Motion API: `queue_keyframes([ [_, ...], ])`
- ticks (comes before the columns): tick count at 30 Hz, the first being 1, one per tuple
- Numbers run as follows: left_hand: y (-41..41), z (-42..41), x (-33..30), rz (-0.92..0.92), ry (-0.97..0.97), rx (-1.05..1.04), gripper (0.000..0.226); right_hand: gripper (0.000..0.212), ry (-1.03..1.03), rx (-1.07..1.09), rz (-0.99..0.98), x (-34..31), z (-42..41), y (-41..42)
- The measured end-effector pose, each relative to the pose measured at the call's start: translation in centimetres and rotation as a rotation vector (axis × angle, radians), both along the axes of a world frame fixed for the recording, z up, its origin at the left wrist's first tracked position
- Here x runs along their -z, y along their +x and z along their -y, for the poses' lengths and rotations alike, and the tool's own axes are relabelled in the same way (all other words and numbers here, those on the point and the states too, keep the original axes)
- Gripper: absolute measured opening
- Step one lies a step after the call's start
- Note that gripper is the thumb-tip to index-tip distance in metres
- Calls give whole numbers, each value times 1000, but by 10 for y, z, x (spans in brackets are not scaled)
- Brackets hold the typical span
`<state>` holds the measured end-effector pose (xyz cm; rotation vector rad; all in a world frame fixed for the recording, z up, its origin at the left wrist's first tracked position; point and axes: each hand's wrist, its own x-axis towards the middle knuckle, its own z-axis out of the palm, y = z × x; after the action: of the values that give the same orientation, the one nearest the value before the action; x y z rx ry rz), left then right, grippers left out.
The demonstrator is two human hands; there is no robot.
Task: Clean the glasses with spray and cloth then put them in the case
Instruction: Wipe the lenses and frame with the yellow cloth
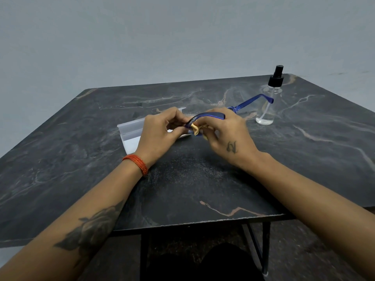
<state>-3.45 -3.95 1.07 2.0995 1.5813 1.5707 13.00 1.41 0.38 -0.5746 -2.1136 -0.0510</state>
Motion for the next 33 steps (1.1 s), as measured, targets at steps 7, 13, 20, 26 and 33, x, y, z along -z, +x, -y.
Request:
queue_keyframes([
  [7, -3, -1, 0, -17, 1, -16, 21, 17, 69, -2, 102, -3, -1, 5],
  [13, -6, -4, 1, 43, -1, -13, 22, 18, 253, 92, 42, -4, -2, 4],
  [20, -2, -1, -1, 74, 16, -9, 26, 21, 166, 16, 24, 1, -4, -2],
  [26, -1, 0, 0, 22, 21, -9, 19, 22, 91, -58, 26, -4, 0, -1],
  [33, -1, -1, 0, 28, 15, -14, 17, 28, 172, 11, 25, -9, 5, 3],
])
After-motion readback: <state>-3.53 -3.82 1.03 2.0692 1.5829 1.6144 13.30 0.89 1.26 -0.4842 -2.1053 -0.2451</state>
